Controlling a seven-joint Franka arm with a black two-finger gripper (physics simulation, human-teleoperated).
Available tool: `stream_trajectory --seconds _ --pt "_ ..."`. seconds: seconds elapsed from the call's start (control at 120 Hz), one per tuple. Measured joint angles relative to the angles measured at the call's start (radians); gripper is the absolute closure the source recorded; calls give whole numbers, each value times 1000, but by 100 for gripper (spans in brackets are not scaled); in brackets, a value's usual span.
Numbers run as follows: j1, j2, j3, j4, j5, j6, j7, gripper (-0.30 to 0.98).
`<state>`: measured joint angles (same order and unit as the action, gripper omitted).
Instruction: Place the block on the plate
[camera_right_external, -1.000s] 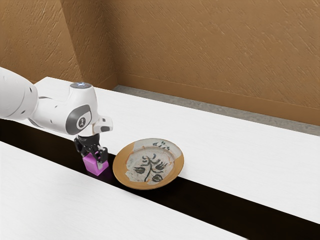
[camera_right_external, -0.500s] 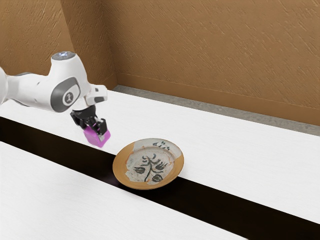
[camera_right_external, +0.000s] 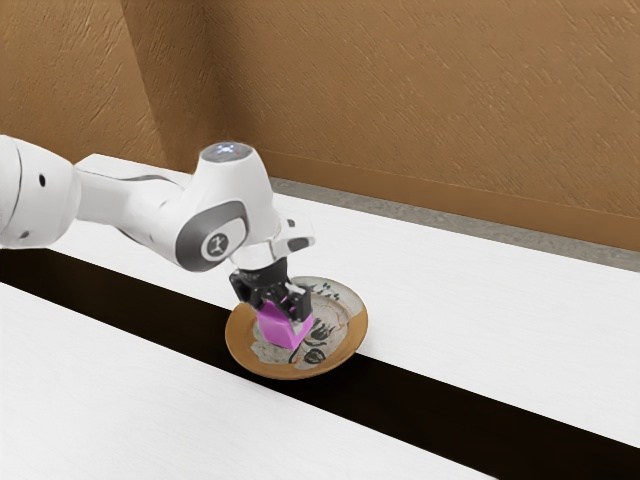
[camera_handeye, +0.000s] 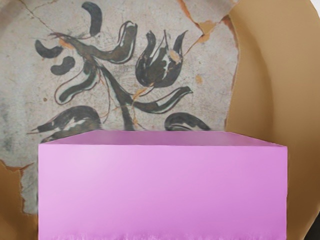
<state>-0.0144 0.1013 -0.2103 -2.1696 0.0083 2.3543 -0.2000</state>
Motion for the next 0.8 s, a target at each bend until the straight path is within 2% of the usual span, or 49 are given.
stream_trajectory --seconds 0.183,0.35,0.467,0.658,0.8 --pt "30 35 0 0 4 46 -89 27" --pt "27 33 2 0 6 61 -147 12" --pt "16 6 78 12 2 58 -180 7" --pt "-3 -2 198 168 10 -63 -161 3" --pt "-19 -50 214 280 67 -190 -128 1"
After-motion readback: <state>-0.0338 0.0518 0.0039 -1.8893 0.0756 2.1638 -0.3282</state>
